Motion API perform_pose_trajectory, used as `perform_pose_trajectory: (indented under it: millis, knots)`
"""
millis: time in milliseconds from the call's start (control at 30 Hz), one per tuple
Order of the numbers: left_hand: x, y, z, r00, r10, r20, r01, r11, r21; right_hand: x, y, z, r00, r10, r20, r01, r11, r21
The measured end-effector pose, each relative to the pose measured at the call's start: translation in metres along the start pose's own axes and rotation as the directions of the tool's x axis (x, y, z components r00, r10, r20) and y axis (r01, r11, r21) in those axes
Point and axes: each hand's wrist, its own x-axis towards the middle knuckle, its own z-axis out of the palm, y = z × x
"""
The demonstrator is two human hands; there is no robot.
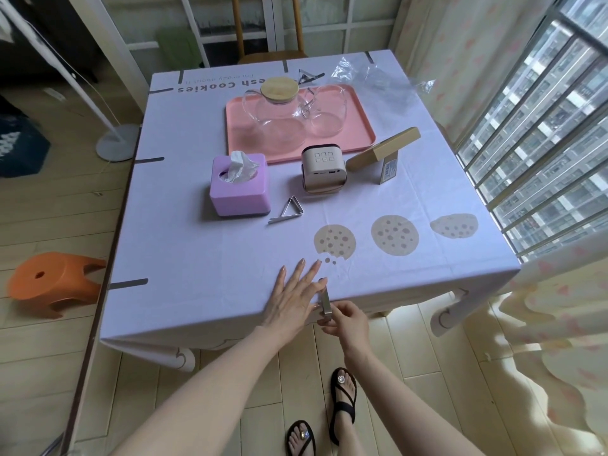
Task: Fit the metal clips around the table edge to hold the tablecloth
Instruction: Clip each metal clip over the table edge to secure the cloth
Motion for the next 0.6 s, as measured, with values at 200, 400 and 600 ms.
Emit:
perform_pose_trajectory:
  millis: [200,400,600]
  knots:
    - [-0.004,-0.008,0.0,0.998,0.056,0.002,-0.056,0.998,-0.006,0.007,0.001,-0.006,0.997,-0.033,0.074,0.039,0.996,-0.084]
    - [-0.005,-0.008,0.003,0.998,0.059,-0.007,-0.059,0.998,0.008,0.014,0.01,-0.013,0.992,-0.048,0.119,0.061,0.992,-0.109]
    - [-0.006,-0.008,0.007,0.996,0.073,-0.051,-0.07,0.996,0.056,0.018,0.017,-0.015,0.986,-0.094,0.138,0.108,0.989,-0.096]
